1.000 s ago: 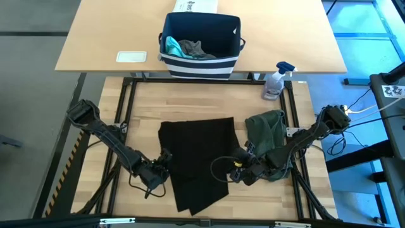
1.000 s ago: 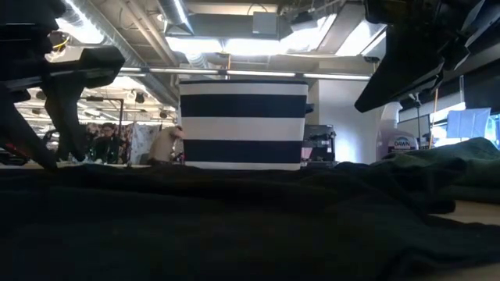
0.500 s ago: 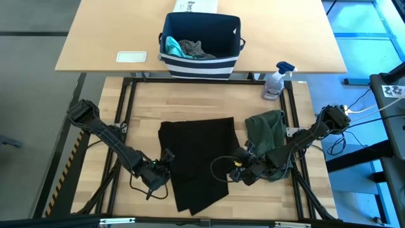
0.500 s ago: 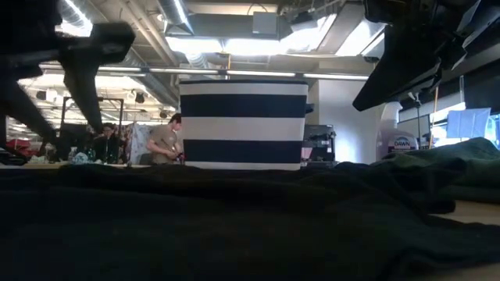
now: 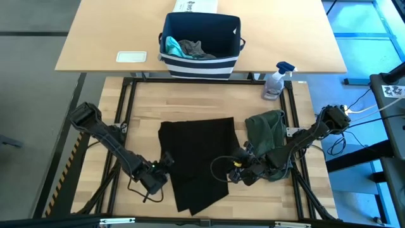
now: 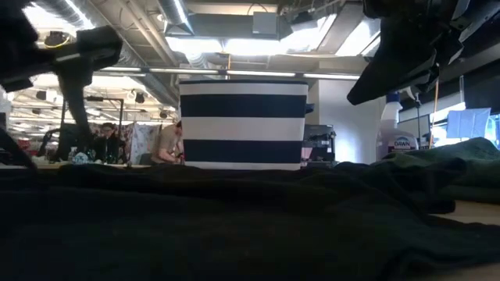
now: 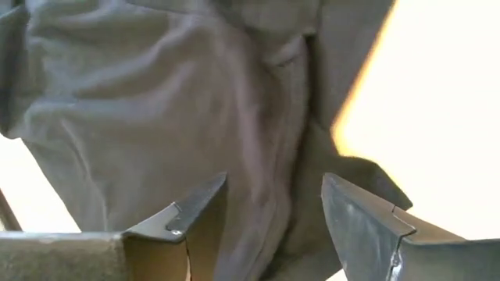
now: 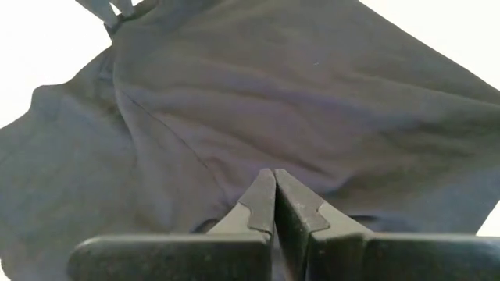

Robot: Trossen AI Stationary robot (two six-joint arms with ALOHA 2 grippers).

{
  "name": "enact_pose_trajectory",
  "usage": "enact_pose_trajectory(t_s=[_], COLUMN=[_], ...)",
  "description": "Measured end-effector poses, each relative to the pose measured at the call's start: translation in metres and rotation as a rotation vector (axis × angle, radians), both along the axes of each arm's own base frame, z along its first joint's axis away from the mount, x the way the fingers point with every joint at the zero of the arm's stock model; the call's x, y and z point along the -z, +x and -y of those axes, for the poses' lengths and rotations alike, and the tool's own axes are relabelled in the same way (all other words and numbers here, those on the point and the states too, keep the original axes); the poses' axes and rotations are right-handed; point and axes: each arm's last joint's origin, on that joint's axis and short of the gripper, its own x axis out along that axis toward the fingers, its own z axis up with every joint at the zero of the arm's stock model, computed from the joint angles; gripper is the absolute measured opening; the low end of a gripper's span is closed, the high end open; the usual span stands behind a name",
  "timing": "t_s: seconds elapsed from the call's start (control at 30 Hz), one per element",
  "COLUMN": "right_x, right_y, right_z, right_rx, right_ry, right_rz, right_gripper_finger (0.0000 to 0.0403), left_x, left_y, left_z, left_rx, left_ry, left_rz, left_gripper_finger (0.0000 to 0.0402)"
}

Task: Fold Laundry from Bin

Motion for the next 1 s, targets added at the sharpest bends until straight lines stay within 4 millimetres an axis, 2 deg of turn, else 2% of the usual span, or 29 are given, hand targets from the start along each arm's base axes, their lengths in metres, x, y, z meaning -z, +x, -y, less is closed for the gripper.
enact_pose_trajectory(t_s=[0.23,0.33,0.7,0.83,1.0], right_x=[-0.008,-0.006,0.04,0.049,0.057], right_y=[0.009,0.01,0.024,0.028,0.025], right_z=[-0.017,-0.026,-0.048,-0.053,-0.054], right_rx=[-0.241,-0.303,-0.471,-0.516,-0.541], right_ry=[-0.026,-0.022,-0.005,0.04,0.125], right_rz=[0.085,0.101,0.029,0.031,-0.041], right_gripper_finger=[0.0005,0.0005,0.0005,0.0006,0.0044], left_x=[0.019,0.02,0.018,0.018,0.013], left_y=[0.006,0.008,0.009,0.009,0.01], left_z=[0.001,0.0,0.0,0.0,0.001], left_rx=[0.007,-0.002,0.009,0.01,0.011], left_ry=[0.074,0.07,0.067,0.063,0.074], left_rz=[-0.024,-0.018,-0.013,-0.016,-0.032], left_gripper_finger=[0.0203,0.0203,0.0203,0.0202,0.0202])
